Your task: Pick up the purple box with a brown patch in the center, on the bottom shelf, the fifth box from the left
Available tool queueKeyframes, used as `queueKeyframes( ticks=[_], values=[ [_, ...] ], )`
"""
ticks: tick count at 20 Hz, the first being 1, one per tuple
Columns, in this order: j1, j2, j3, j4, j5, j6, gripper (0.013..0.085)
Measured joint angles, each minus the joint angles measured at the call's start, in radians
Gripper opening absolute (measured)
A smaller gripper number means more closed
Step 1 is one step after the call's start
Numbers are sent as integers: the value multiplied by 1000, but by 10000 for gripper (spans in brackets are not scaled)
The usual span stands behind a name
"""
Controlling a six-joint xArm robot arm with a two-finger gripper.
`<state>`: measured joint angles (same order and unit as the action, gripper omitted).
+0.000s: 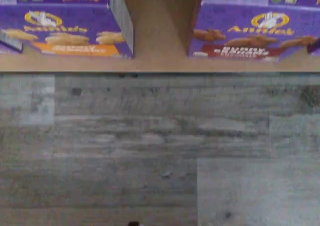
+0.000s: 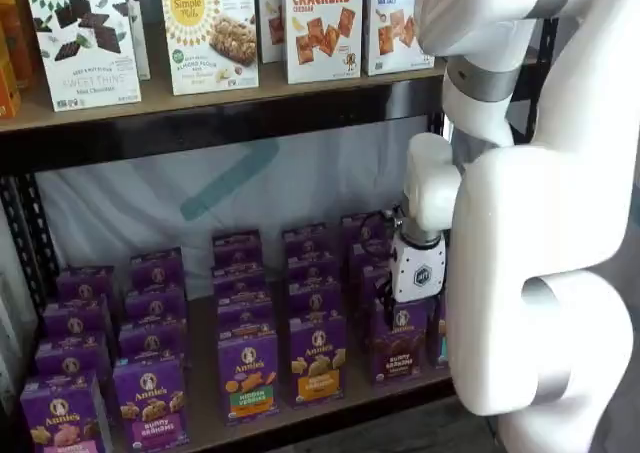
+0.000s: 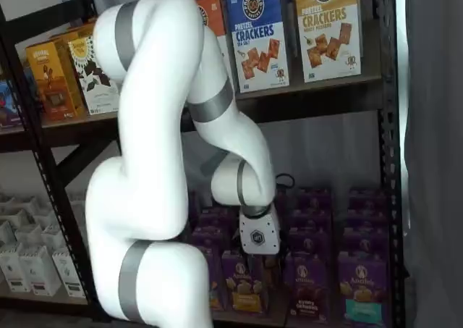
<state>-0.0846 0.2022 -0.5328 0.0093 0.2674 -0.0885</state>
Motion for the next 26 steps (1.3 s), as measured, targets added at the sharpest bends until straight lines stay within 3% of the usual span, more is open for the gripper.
queueKeyframes(
  ticks=[7, 15, 19, 26],
  values=[
    [-22, 94, -77, 22, -26, -43, 850],
    [-35, 227, -184, 78, -50, -111, 850],
    [-42, 290, -239, 69, -54, -112, 850],
    [-60, 377, -357, -6, 20, -55, 850]
  ],
)
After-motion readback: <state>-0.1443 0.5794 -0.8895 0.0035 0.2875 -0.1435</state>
